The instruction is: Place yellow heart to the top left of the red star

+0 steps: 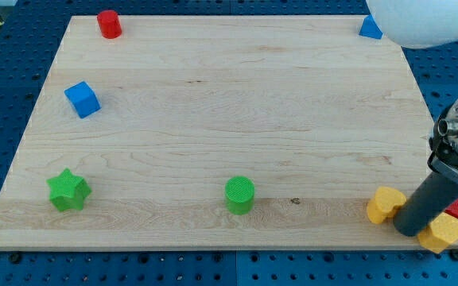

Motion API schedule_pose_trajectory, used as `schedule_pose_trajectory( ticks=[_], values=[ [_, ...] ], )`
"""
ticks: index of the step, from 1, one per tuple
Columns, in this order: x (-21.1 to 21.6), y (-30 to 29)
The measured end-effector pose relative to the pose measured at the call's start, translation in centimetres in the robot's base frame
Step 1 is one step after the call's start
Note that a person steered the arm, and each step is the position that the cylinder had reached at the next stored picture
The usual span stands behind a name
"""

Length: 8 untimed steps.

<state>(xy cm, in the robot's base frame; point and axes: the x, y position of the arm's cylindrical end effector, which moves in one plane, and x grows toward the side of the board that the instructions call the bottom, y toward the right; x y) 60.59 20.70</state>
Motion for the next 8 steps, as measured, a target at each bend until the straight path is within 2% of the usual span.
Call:
schedule_pose_trajectory(
  ticks=[3,4,8],
  values=[
    [1.2,-1.1],
    [0.8,-3.1],
    [-0.3,-3.8]
  ],
)
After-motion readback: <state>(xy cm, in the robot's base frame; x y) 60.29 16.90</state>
